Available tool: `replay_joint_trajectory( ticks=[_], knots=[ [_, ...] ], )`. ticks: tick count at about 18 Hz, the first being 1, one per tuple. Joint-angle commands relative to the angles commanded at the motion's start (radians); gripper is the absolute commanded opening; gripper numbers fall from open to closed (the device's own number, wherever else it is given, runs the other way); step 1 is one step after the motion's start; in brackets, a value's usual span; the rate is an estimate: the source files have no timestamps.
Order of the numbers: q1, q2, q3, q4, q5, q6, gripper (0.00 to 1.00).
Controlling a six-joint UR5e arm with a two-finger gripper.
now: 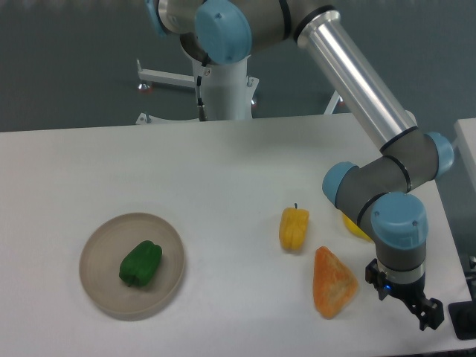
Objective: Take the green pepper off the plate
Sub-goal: 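Move the open gripper from the orange item over to the plate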
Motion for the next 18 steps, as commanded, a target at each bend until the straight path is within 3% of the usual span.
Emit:
replay_joint_trajectory(
  ticks=[8, 13, 18],
  knots=[
    [-0.026, 0.024, -0.024, -0.003, 0.000, -0.023, 1.00],
    [-0.035, 0.110, -0.129, -0.009, -0.002, -0.063, 1.00],
    [-0.103, 0.231, -0.270, -0.018, -0.026, -0.321, 1.00]
  ],
)
